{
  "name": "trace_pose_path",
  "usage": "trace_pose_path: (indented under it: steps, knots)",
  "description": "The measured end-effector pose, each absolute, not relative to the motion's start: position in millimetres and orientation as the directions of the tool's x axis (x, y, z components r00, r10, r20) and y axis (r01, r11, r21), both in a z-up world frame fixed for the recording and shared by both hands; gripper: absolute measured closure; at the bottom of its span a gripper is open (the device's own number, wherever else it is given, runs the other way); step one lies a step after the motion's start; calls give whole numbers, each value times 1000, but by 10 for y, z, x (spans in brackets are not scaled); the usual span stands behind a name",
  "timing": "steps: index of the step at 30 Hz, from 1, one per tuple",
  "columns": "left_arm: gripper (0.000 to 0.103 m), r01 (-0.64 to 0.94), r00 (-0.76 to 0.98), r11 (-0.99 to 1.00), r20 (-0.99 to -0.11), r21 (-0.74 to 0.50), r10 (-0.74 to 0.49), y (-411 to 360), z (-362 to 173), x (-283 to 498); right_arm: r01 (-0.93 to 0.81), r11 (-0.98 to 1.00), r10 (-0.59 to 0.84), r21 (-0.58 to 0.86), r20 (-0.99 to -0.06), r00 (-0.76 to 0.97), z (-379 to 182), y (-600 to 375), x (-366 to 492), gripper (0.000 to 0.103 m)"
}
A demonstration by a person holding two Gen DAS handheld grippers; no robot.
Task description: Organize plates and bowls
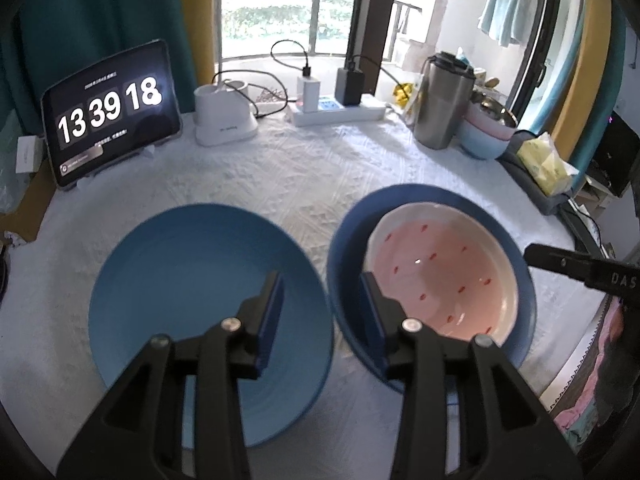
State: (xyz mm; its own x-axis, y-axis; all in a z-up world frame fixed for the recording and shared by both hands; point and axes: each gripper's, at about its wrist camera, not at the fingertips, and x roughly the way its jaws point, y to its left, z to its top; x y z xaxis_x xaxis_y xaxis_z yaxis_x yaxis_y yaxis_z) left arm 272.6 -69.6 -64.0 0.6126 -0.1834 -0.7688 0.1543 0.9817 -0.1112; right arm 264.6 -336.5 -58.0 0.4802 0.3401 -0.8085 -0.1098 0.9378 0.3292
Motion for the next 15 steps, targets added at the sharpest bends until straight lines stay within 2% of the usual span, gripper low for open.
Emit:
trace_pose_path:
  steps: [5, 10, 15]
  knots:
    - [63, 167, 587, 984, -794, -69, -155, -783, -762, 2734, -114, 939, 340, 325, -824, 454, -691, -3312, 2704, 76]
    - [63, 171, 585, 982, -794, -77, -164, -761, -779, 2771, -128, 941, 337, 314, -833, 438, -761, -3241, 2724, 76]
    - [63, 169, 604, 985, -785, -46, -140, -779, -780, 2776, -131, 947, 321, 294, -846, 426, -817, -3189, 2755, 72]
